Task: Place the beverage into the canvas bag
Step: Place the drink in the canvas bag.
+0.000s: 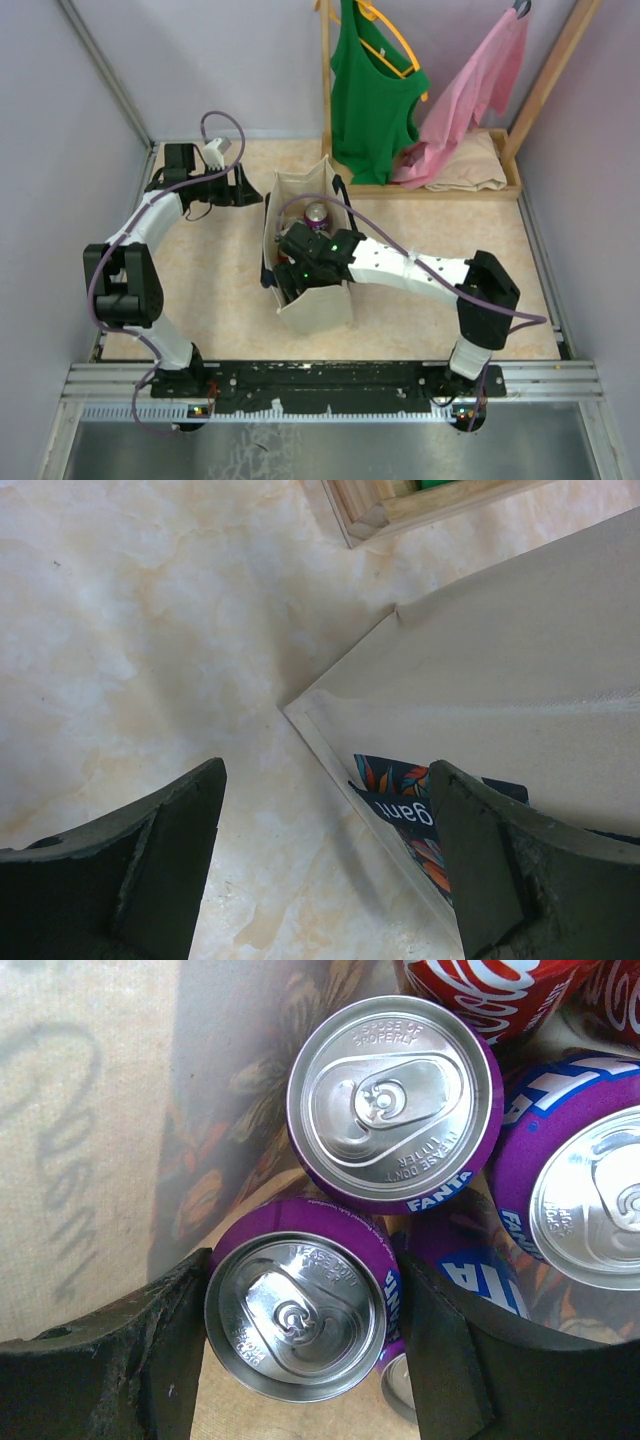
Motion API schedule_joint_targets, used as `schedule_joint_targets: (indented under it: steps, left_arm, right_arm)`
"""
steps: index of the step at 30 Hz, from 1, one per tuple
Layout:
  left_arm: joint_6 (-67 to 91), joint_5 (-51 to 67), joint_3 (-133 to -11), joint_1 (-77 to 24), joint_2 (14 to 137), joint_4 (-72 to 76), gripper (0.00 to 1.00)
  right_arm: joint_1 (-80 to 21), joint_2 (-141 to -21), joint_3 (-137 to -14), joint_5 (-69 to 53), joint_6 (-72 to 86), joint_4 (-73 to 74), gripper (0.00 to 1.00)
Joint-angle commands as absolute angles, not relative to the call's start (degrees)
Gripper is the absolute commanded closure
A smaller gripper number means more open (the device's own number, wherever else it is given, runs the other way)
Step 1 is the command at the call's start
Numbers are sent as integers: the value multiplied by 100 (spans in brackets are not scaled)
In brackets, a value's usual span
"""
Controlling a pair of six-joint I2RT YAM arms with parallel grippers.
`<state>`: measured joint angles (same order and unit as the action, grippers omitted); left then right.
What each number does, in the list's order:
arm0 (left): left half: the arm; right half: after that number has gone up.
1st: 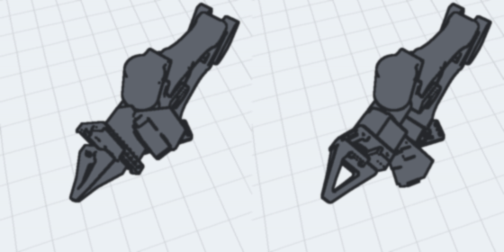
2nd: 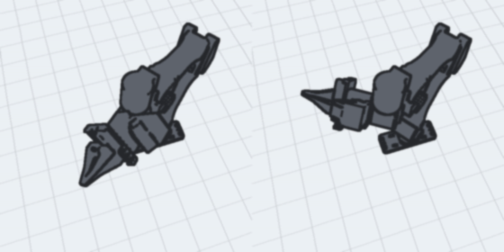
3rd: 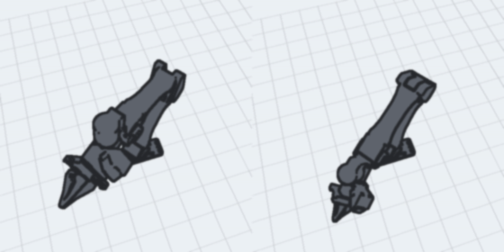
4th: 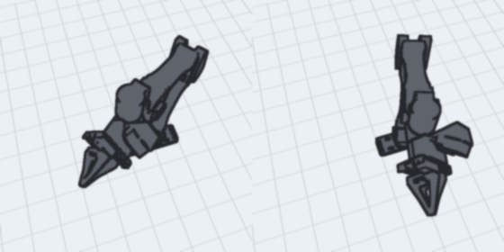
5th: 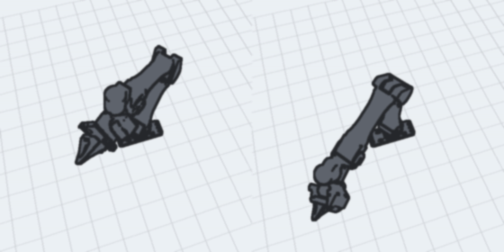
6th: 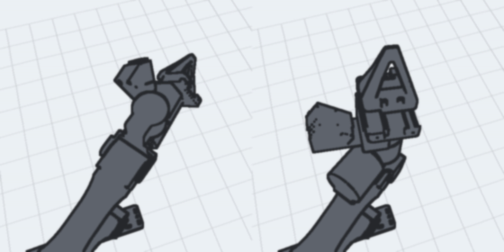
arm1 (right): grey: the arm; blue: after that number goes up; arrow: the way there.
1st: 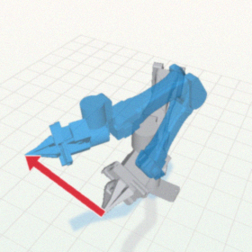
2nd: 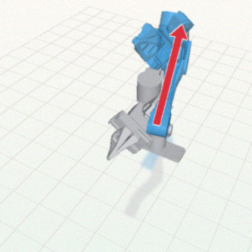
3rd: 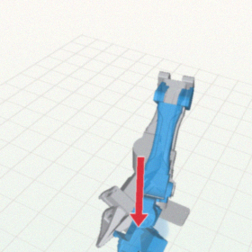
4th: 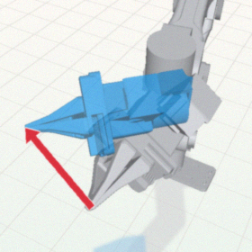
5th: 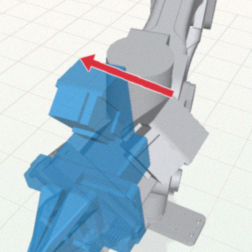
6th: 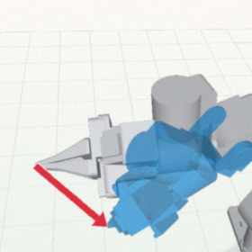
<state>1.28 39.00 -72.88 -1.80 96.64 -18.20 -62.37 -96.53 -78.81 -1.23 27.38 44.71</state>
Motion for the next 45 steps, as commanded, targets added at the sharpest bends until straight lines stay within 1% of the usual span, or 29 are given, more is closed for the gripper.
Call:
schedule_joint_targets:
  steps: [1, 14, 24, 31, 32, 35, 38, 43, 45]
  left_arm:
    - [122, 3973, -7234, -219, 9501, -1749, 12]
    - [133, 3964, -7259, -217, 9539, -1723, 12]
    - [97, 3949, -7352, -207, 9608, -1723, 12]
    - [114, 3955, -7434, -215, 9659, -1723, 12]
    - [119, 3966, -7436, -217, 9667, -1723, 12]
    - [123, 3977, -7454, -217, 9683, -1723, 12]
    - [123, 3983, -7478, -213, 9707, -1723, 12]
    - [136, 3982, -7497, -214, 9729, -1723, 12]
    - [132, 3981, -7499, -213, 9738, -1723, 12]
  right_arm:
    - [-6216, -9898, -7829, -16, 2810, 4742, 100]
    - [-6214, -10014, -7523, 580, 2880, 4748, 100]
    - [-6223, -10016, -7021, 973, 2885, 4388, 100]
    - [-6224, -9852, -7011, 1248, 2895, 4378, 100]
    - [-6223, -9814, -7025, 1302, 2914, 4386, 94]
    - [-6225, -9674, -7093, 1408, 2936, 4402, 73]
    - [-6219, -9533, -7214, 1479, 2941, 4402, 53]
    - [-6210, -9282, -7404, 1521, 2878, 4423, 36]
    - [-6205, -9265, -7468, 1491, 2843, 4456, 27]
